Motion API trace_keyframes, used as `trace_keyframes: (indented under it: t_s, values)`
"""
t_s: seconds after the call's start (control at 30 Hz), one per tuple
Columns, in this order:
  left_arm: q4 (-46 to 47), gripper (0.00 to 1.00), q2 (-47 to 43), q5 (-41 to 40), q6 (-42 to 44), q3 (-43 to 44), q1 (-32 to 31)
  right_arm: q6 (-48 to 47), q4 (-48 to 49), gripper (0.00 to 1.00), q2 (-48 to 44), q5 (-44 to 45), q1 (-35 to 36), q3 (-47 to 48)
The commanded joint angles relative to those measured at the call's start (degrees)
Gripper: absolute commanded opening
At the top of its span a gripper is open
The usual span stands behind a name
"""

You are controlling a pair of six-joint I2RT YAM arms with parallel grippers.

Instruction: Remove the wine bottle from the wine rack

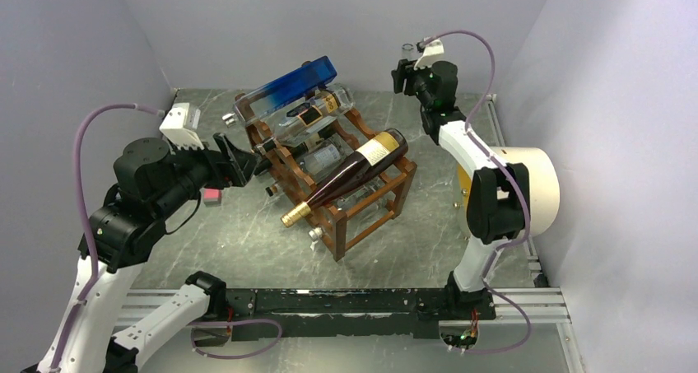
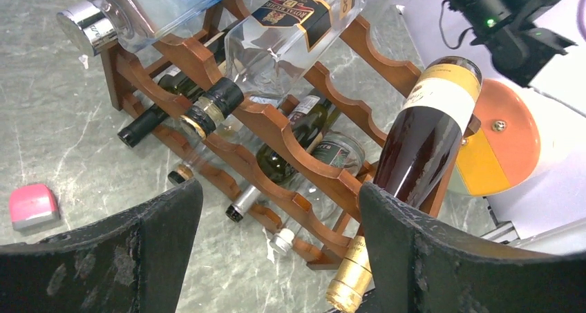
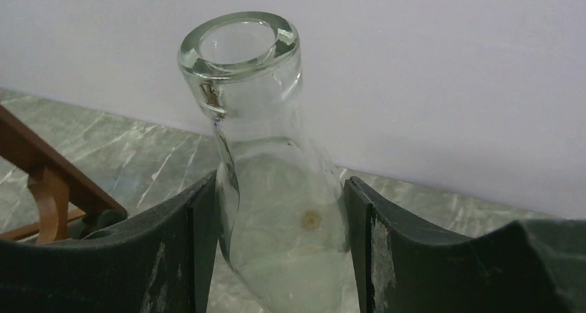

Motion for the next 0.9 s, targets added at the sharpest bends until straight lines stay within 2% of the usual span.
trace_keyframes:
  t_s: [0.0,0.2,0.4,0.87]
  values:
    - [3.77,0.87,-0.94,-1.69,2.07,-0.60,-0.05,5.26,20.18,0.00,2.20,3.06,0.34,-1.49]
    - [4.55,0.87,-0.53,-2.06,3.18,-1.69,-0.05,6.28,27.57,0.00,9.04,7.33,1.85,-0.39]
    - [4.95,0.87,-0.54,-2.14,3.19,-2.55,-0.05,6.44,25.52,0.00,15.61,9.94,2.58,4.68]
    - [4.66,0.87,-0.24,-1.85,3.06,-1.72,-0.04,7.04,27.86,0.00,19.94,9.58,2.16,2.32]
